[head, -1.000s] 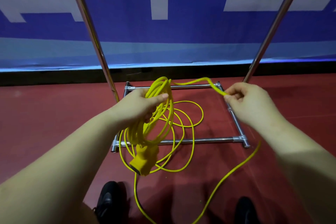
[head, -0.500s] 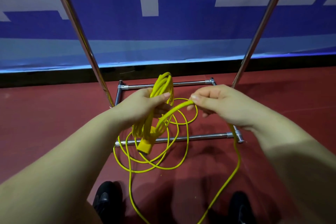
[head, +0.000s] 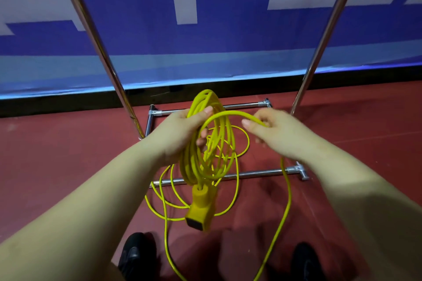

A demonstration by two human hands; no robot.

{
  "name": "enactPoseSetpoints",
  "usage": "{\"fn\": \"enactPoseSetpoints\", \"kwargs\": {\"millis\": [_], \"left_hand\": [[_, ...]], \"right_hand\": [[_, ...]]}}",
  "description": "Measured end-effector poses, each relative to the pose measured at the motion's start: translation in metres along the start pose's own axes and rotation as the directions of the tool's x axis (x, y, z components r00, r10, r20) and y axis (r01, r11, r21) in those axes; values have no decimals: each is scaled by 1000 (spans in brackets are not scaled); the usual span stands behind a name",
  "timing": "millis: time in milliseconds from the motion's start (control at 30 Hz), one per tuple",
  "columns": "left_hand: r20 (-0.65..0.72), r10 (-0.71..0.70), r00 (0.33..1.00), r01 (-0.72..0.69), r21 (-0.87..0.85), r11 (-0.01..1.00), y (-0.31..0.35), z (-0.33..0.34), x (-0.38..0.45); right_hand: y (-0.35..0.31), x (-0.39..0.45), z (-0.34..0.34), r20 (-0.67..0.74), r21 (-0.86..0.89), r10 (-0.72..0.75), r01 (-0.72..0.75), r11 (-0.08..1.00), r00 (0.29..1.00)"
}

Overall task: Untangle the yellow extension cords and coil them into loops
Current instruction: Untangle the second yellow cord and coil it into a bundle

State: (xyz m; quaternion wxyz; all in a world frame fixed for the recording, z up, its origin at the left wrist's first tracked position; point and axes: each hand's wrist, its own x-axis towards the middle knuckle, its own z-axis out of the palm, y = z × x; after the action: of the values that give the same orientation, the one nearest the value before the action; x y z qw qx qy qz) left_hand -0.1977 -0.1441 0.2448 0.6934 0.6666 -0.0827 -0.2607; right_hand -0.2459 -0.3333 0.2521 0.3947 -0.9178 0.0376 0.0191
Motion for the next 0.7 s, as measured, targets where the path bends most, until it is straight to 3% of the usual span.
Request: {"fn": "enactPoseSetpoints", "kwargs": {"millis": [100, 200, 300, 400, 533, 700], "left_hand": [[-16, -5, 1000, 6, 25, 1000, 1, -9, 1], [-26, 1, 1000, 1, 75, 997, -1, -10, 1], [-8, -3, 1000, 4, 107, 994, -3, -7, 0], [47, -36, 998, 30, 119, 992, -5, -3, -4], [76, -68, 995, 53, 181, 982, -8, 3, -9], [111, -74, 991, 54, 180, 982, -13, 8, -12]], "right_hand": [[-8, -4, -13, -86, 464, -128, 153, 873, 988], [-10, -6, -15, -111, 609, -179, 209, 765, 978], [-11, -3, -9, -191, 589, -108, 202, 783, 976], [-9, 1, -10, -226, 453, -122, 215, 865, 966], [-8, 2, -5, -108, 228, -198, 218, 949, 974], [-9, 2, 5, -88, 171, -187, 200, 965, 978]]}}
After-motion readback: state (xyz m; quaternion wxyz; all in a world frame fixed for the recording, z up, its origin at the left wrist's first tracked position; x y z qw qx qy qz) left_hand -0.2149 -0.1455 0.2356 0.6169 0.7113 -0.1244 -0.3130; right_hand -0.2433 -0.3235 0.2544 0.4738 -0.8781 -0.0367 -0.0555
